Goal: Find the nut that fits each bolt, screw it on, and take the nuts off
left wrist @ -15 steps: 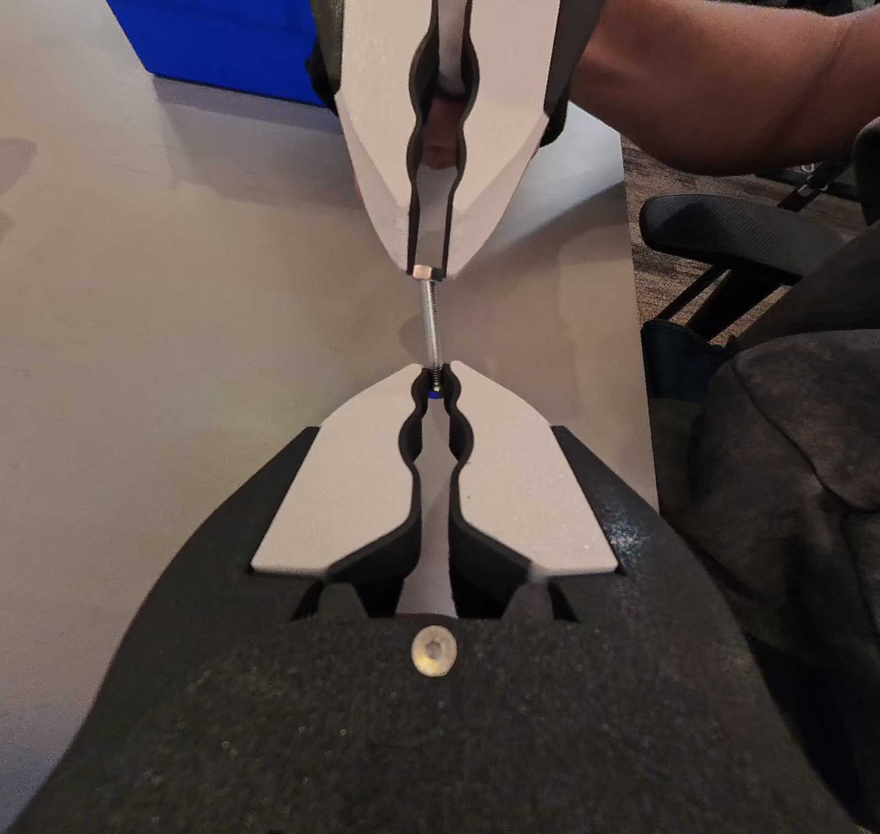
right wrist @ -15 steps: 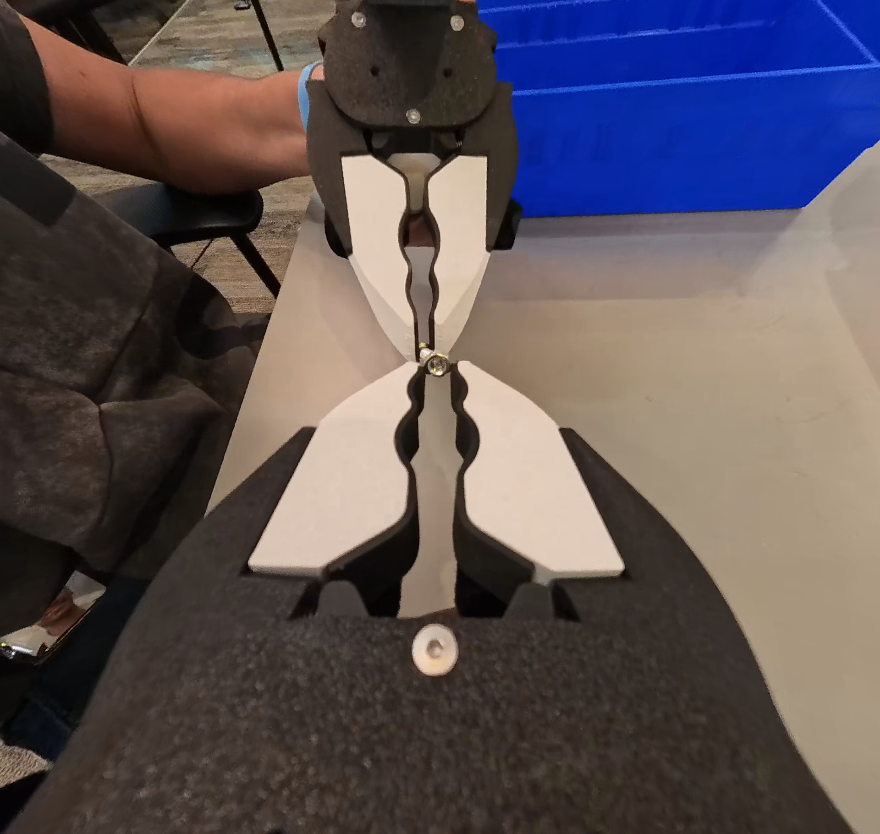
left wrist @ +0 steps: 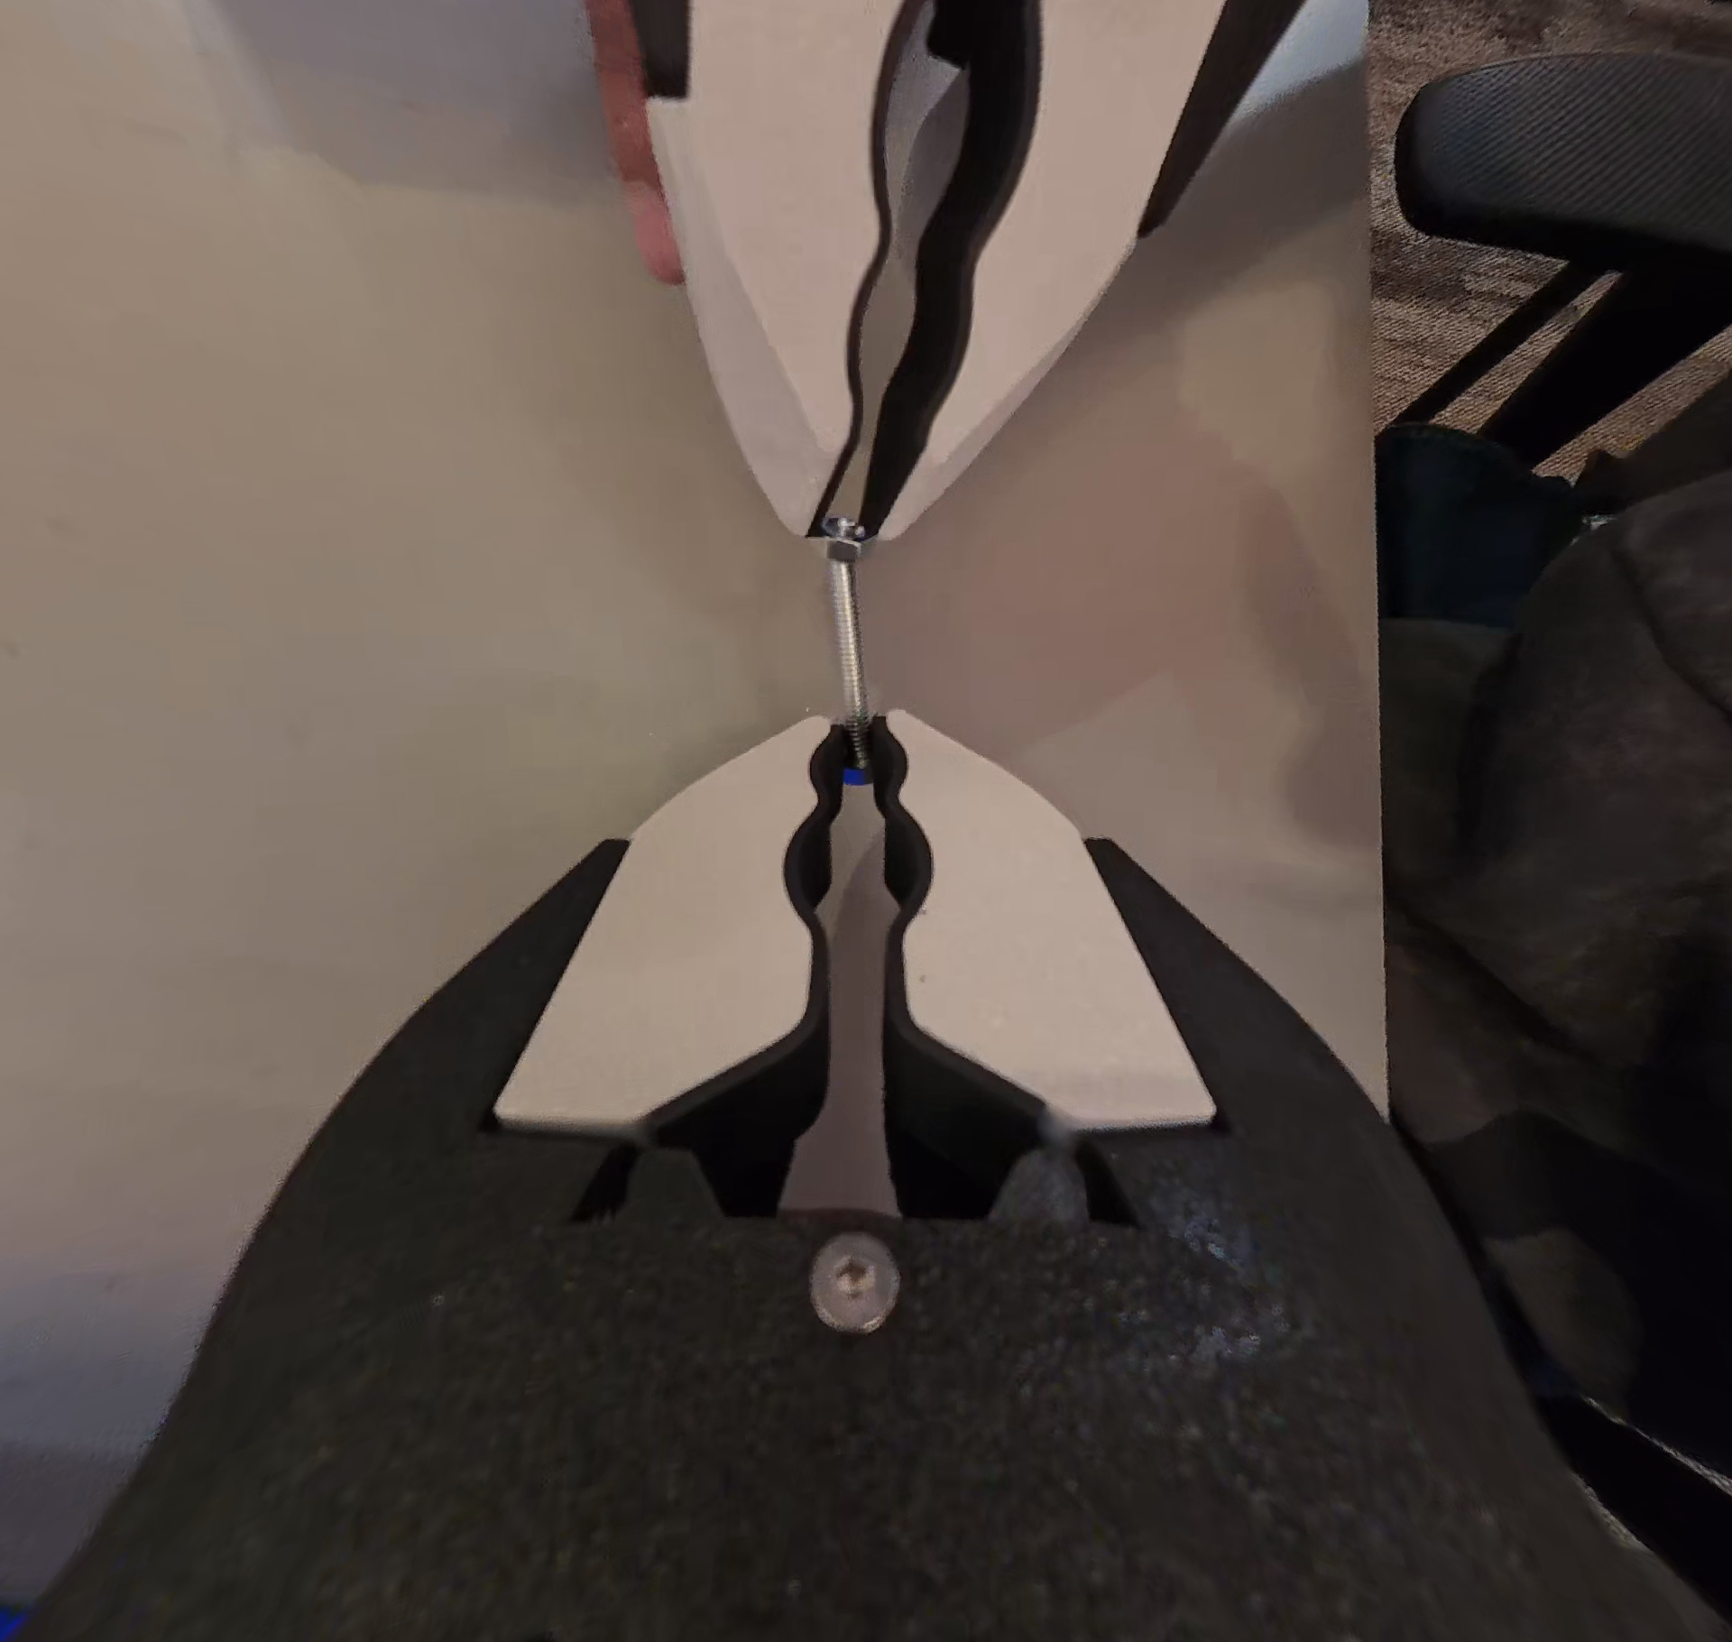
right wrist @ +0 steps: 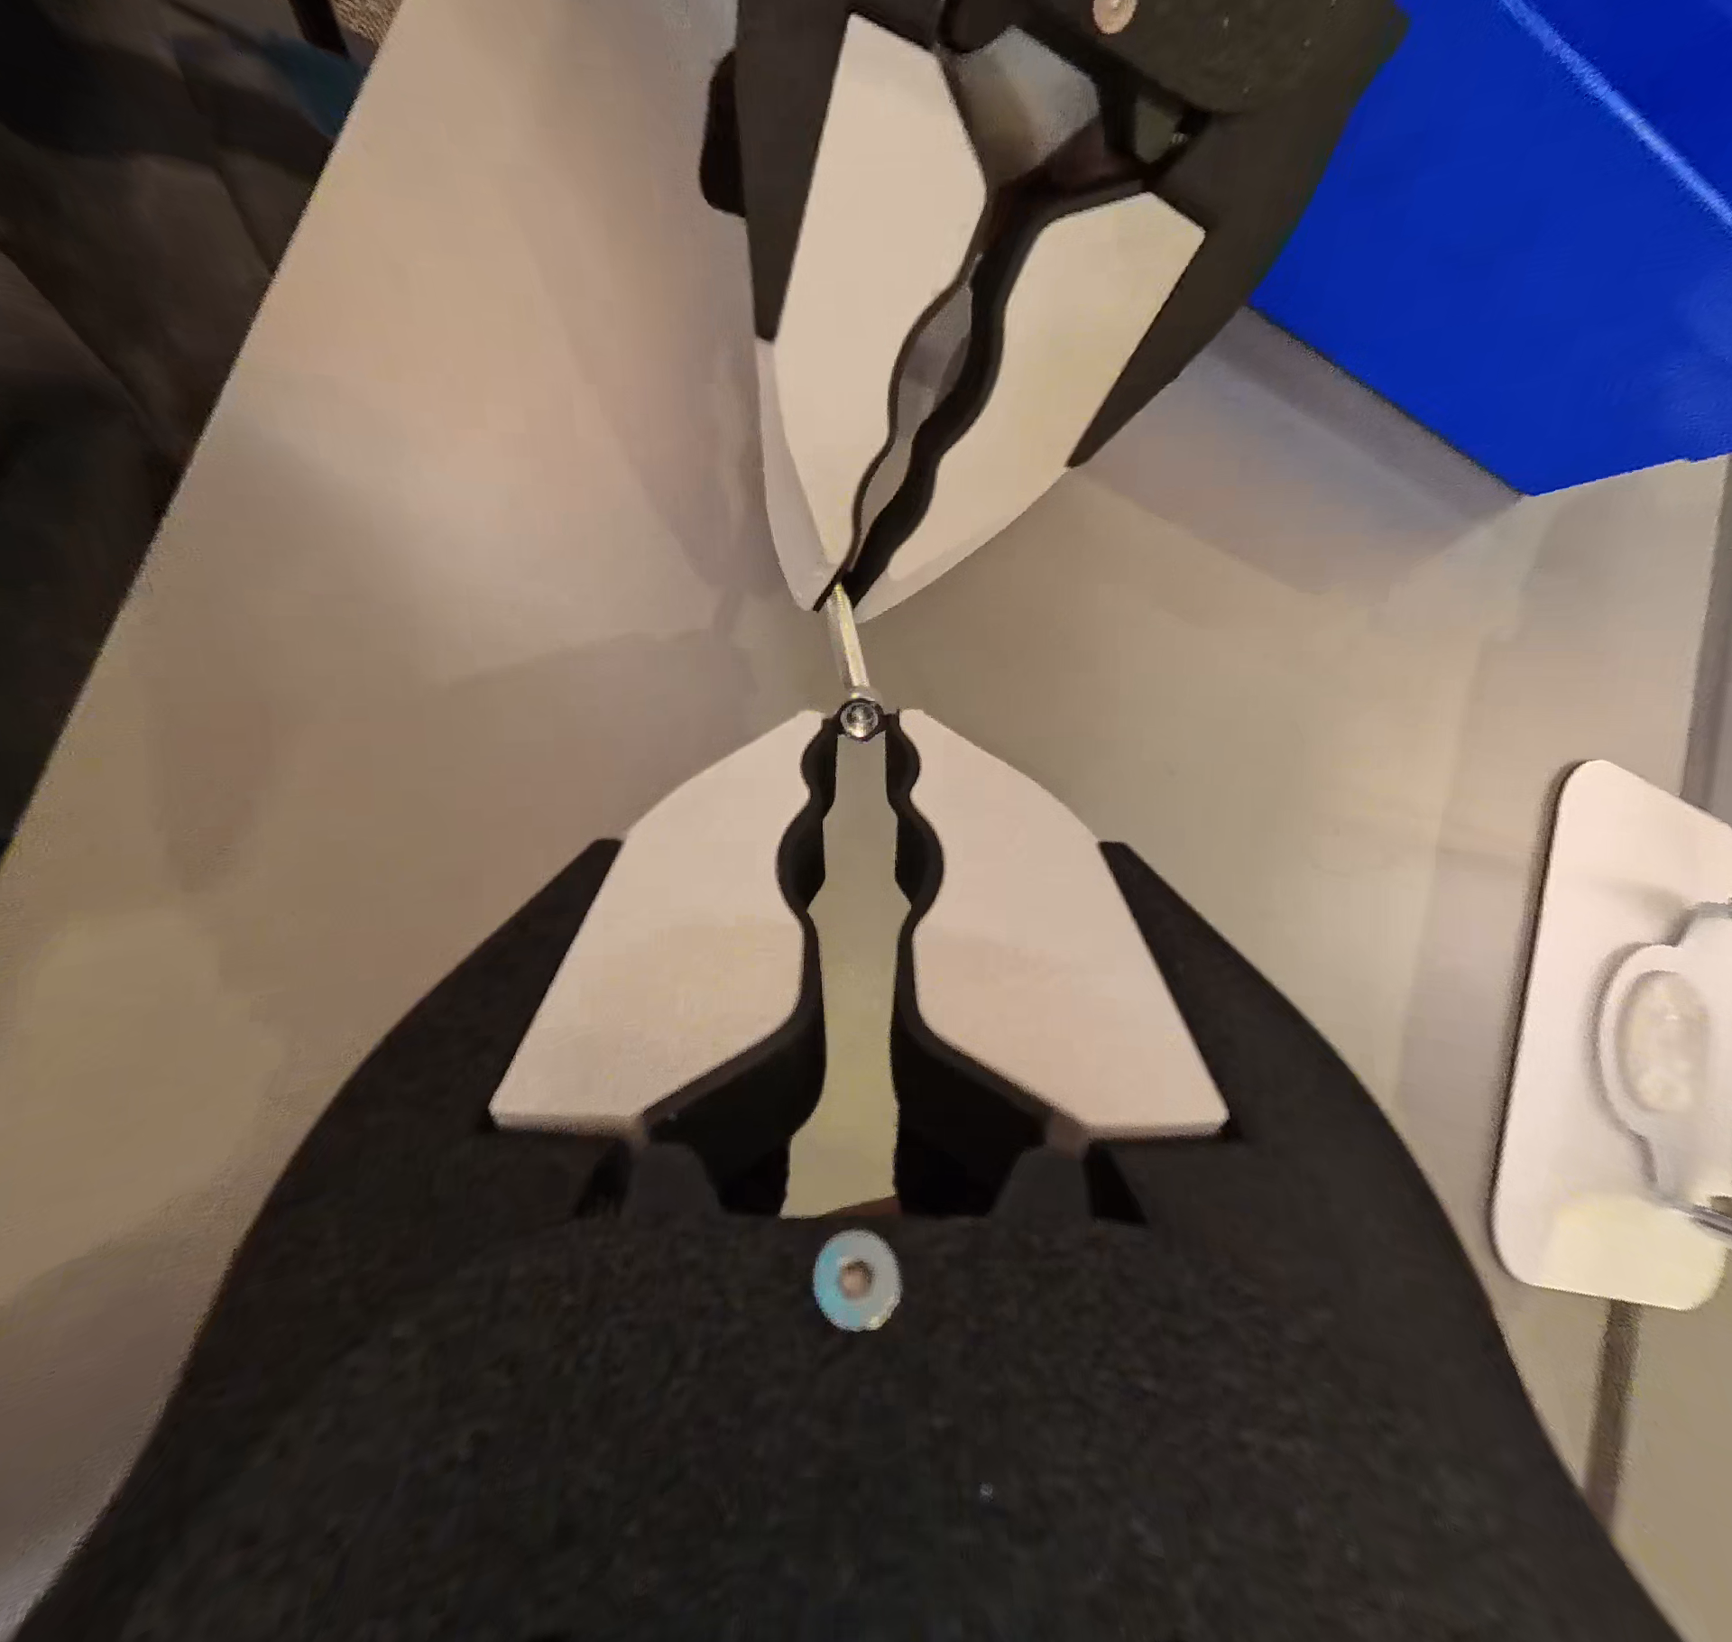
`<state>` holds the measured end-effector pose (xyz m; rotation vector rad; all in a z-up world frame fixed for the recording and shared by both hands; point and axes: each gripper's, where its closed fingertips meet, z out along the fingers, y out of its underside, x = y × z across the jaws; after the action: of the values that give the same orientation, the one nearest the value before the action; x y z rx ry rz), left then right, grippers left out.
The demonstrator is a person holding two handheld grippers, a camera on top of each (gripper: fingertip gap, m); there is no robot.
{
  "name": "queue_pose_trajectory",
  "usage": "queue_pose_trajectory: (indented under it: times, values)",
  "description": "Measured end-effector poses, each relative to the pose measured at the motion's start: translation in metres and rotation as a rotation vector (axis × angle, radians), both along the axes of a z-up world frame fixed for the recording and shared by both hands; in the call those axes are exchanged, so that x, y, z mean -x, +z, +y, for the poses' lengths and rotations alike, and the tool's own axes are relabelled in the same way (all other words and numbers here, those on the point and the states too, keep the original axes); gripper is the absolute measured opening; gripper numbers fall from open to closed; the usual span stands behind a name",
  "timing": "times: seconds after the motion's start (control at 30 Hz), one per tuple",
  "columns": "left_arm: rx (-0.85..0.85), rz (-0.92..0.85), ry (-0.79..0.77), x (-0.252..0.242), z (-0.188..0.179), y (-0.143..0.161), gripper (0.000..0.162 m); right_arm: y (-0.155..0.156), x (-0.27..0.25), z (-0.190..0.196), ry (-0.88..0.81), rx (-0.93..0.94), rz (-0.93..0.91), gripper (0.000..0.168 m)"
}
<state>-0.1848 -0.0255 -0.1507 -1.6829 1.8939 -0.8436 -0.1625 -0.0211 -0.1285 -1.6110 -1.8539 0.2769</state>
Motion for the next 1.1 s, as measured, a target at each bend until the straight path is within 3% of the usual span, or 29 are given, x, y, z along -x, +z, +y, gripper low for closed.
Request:
queue_pose_trajectory:
  times: [0.1,0.23,0.43,0.6,0.8,0.93,1.1]
  values:
    - [-0.029,-0.017,-0.011,-0.002,0.0,0.0,0.005,0.002,-0.001,0.0,-0.007,0.024,0.035,0.01]
    - [-0.086,-0.076,-0.01,-0.005,0.003,0.008,0.005,0.011,-0.002,0.004,-0.082,0.198,0.212,0.01]
    - [-0.218,-0.084,0.009,-0.008,0.011,0.01,0.005,0.015,0.0,0.003,-0.19,0.376,0.337,0.009]
    - [-0.334,-0.064,0.081,-0.01,0.027,0.006,0.005,0.006,-0.006,0.016,-0.388,0.464,0.36,0.009]
    - [-0.503,0.004,0.173,-0.011,0.047,-0.002,0.005,-0.001,-0.007,0.032,-0.67,0.733,0.532,0.01]
    - [-0.495,0.033,0.2,-0.012,0.051,-0.011,0.005,-0.01,-0.008,0.037,-0.851,1.002,0.644,0.01]
    - [-0.419,0.022,0.221,-0.014,0.052,-0.015,0.005,-0.009,-0.009,0.041,-0.886,0.991,0.666,0.01]
